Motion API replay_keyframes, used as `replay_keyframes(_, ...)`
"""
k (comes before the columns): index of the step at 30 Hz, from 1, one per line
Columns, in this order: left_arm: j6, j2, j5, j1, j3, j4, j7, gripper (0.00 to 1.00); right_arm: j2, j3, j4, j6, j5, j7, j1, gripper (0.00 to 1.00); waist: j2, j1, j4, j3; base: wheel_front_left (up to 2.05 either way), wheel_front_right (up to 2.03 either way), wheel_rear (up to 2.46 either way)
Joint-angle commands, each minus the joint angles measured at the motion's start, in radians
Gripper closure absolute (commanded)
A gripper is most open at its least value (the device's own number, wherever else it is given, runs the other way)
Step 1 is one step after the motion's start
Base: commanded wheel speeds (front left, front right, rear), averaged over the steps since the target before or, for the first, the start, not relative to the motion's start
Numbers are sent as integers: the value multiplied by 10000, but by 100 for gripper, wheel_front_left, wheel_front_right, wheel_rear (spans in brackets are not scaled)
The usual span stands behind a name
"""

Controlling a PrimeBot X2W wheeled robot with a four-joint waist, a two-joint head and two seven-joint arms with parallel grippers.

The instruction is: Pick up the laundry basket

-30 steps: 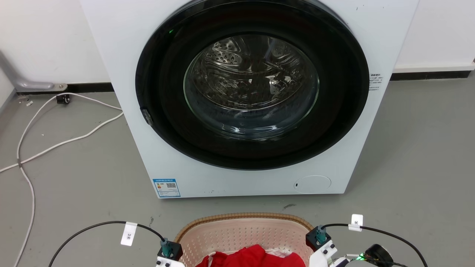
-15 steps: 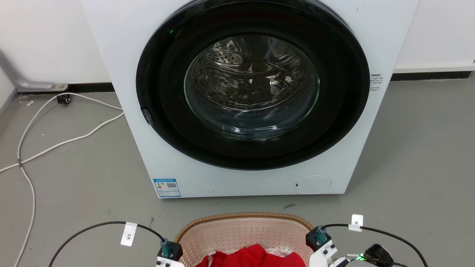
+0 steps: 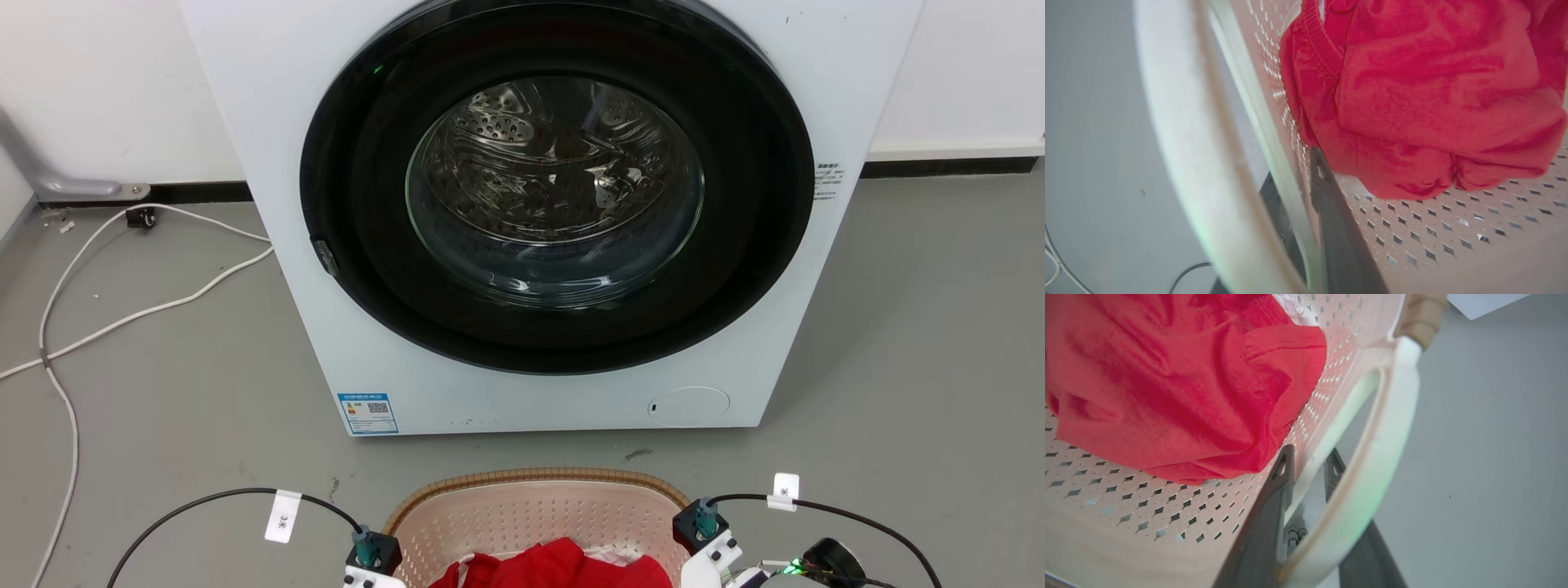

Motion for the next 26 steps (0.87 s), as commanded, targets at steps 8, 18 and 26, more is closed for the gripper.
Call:
replay_keyframes(8,-124,-200,72,-234,-43,-196,-134,100,290,88,-173,141,-93,-104,98,100,-1,0,6,21,0,0,0)
replay_keyframes(18,-124,-182,86,-215,-51,-215,-158,100,308,89,-127,141,-95,-134,108,100,-1,0,-5,16,0,0,0)
replay_keyframes(26,-124,-203,85,-230,-55,-203,-199,100,295,89,-156,141,-109,-157,120,100,-1,0,-13,26,0,0,0)
